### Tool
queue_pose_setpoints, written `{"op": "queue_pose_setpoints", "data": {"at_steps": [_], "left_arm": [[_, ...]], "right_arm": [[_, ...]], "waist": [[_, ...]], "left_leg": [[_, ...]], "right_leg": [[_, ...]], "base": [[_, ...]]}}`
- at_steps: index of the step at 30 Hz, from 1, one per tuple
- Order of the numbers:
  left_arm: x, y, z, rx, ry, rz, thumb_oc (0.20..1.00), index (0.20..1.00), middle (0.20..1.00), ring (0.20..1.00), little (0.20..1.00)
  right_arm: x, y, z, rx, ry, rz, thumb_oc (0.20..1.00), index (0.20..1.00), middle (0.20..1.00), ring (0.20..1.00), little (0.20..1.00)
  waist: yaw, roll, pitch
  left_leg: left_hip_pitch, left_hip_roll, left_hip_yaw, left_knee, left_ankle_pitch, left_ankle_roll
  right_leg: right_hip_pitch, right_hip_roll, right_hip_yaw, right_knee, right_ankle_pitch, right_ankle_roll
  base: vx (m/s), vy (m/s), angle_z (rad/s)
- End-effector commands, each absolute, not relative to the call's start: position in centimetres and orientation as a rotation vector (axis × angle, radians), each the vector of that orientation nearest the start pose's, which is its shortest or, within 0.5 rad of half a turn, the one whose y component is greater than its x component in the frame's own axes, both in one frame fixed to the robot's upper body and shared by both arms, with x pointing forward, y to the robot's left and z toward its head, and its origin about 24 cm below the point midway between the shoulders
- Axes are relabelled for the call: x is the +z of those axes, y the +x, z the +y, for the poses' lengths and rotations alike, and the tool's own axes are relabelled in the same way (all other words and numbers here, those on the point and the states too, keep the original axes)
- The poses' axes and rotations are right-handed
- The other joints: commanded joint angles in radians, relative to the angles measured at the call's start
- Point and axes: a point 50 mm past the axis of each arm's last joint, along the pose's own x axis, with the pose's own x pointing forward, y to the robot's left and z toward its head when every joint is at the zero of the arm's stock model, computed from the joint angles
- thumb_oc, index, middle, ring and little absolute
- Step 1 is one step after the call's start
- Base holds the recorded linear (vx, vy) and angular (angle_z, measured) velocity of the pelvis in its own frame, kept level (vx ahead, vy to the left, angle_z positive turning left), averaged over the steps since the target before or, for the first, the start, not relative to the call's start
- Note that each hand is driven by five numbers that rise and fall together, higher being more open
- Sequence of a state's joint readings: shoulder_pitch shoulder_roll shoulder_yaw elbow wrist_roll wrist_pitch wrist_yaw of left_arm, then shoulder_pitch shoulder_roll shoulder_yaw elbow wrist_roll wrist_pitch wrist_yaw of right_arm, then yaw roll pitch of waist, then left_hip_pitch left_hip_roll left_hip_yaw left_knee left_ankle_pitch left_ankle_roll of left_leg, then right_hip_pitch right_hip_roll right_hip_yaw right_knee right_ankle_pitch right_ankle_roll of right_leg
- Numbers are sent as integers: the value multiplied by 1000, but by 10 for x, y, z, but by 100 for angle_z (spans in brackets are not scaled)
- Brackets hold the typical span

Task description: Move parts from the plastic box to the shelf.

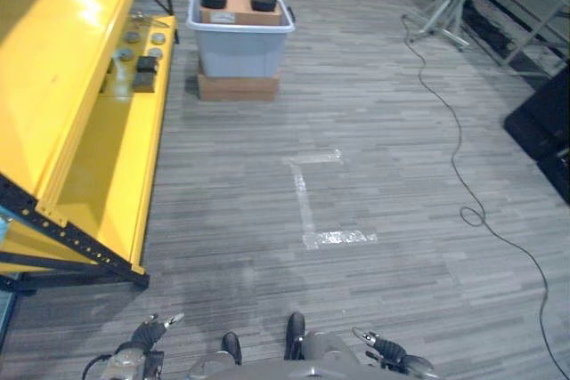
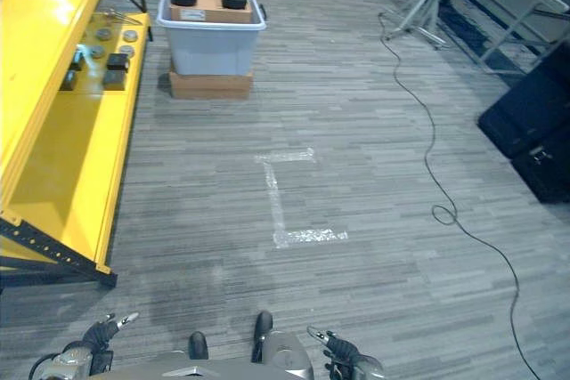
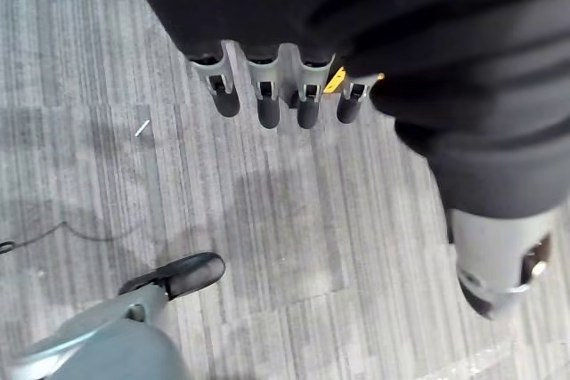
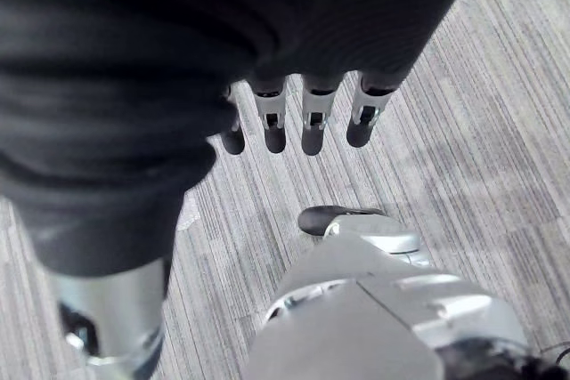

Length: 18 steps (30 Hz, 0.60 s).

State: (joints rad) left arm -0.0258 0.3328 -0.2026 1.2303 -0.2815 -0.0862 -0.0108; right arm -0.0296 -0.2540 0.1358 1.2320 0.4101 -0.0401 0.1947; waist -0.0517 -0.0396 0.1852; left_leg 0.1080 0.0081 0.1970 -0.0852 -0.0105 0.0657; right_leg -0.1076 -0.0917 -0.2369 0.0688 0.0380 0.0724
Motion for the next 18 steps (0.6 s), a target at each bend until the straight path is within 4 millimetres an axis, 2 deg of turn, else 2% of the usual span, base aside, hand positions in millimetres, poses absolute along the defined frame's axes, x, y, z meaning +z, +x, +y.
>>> {"op": "queue_pose_setpoints", "data": {"at_steps": [1, 2, 5, 6, 9, 12, 14, 15, 18], "left_arm": [[-152, 108, 254, 174, 179, 1141, 1000, 1000, 1000, 1000, 1000], [-152, 109, 254, 177, 176, 1139, 1000, 1000, 1000, 1000, 1000], [-152, 112, 248, 218, 111, 1128, 1000, 1000, 1000, 1000, 1000], [-153, 116, 243, 209, 74, 1123, 1000, 1000, 1000, 1000, 1000], [-154, 119, 235, 172, 81, 1128, 1000, 1000, 1000, 1000, 1000], [-155, 122, 229, 170, 59, 1123, 1000, 1000, 1000, 1000, 1000], [-155, 123, 226, 175, 41, 1119, 1000, 1000, 1000, 1000, 1000], [-155, 122, 226, 176, 38, 1121, 1000, 1000, 1000, 1000, 1000], [-156, 119, 226, 169, 47, 1137, 1000, 1000, 1000, 1000, 1000]], "right_arm": [[-159, 90, -244, -160, 80, 1213, 1000, 1000, 1000, 1000, 1000], [-160, 88, -244, -164, 84, 1221, 1000, 1000, 1000, 1000, 1000], [-162, 76, -244, -168, 79, 1273, 1000, 1000, 1000, 1000, 1000], [-164, 71, -244, -179, 74, 1294, 1000, 1000, 1000, 1000, 1000], [-163, 73, -246, -192, 59, 1290, 1000, 1000, 1000, 1000, 1000], [-161, 78, -250, -191, 36, 1274, 1000, 1000, 1000, 1000, 1000], [-158, 84, -255, -178, 11, 1256, 1000, 1000, 1000, 1000, 1000], [-157, 85, -257, -178, -1, 1253, 1000, 1000, 1000, 1000, 1000], [-155, 88, -261, -179, -23, 1248, 1000, 1000, 1000, 1000, 1000]], "waist": [[-32, 24, -34], [-36, 25, -33], [-50, 31, -49], [-50, 27, -62], [-46, 14, -66], [-38, 2, -58], [-23, -14, -46], [-19, -14, -44], [-6, -14, -39]], "left_leg": [[12, -25, -36, 65, -78, -12], [13, -25, -39, 68, -81, -10], [20, -16, -40, 63, -79, -17], [10, -2, -41, 100, -87, -24], [-29, 19, -28, 204, -99, -32], [-107, 46, -38, 381, -58, -43], [-209, 51, -75, 562, -19, -50], [-237, 54, -79, 588, -11, -51], [-254, 50, -80, 547, 2, -51]], "right_leg": [[-29, -19, 87, 8, 73, 68], [-32, -18, 95, 8, 73, 67], [22, 11, 117, -58, 59, 37], [57, 24, 132, -77, 45, 22], [85, 26, 130, -80, 25, -3], [102, 31, 136, -72, 6, -32], [130, 35, 162, -76, -4, -55], [139, 38, 164, -80, -5, -58], [157, 46, 168, -83, -15, -58]], "base": [[141, -204, 2], [99, -139, 11], [153, -219, 29], [148, -224, 33], [121, -219, 17], [105, -198, -7], [182, -192, -5], [184, -87, 8], [169, 5, -13]]}}
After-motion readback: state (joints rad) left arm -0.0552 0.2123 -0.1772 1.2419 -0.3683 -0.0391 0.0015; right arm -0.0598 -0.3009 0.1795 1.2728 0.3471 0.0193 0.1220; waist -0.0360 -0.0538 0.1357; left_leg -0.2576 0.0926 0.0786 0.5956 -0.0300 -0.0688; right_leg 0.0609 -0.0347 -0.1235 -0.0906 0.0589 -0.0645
